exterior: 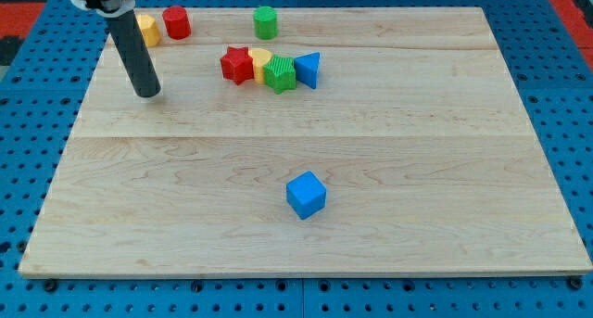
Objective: Push the red circle closer to the red star
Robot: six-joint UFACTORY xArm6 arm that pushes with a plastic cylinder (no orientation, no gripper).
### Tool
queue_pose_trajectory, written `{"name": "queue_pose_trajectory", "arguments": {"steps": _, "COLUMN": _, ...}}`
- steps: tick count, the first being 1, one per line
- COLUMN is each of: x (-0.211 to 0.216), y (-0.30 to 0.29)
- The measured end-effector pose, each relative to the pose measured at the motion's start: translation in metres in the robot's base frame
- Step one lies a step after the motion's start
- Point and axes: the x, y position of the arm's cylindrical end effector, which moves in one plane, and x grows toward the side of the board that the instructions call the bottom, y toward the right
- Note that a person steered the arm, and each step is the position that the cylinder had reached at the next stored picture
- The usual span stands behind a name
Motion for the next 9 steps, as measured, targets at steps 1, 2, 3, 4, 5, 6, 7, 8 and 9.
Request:
{"name": "queue_pose_trajectory", "arguments": {"steps": 1, "x": -0.034, "y": 0.0}}
{"name": "queue_pose_trajectory", "arguments": {"steps": 2, "x": -0.062, "y": 0.002}}
{"name": "queue_pose_trajectory", "arguments": {"steps": 3, "x": -0.078, "y": 0.035}}
{"name": "queue_pose_trajectory", "arguments": {"steps": 4, "x": -0.108, "y": 0.079}}
{"name": "queue_pose_trajectory", "arguments": {"steps": 5, "x": -0.156, "y": 0.08}}
{"name": "queue_pose_trajectory", "arguments": {"steps": 6, "x": -0.167, "y": 0.073}}
{"name": "queue_pose_trajectory", "arguments": {"steps": 7, "x": -0.167, "y": 0.022}}
{"name": "queue_pose_trajectory", "arguments": {"steps": 8, "x": -0.167, "y": -0.022}}
{"name": "queue_pose_trajectory", "arguments": {"steps": 9, "x": -0.16, "y": -0.016}}
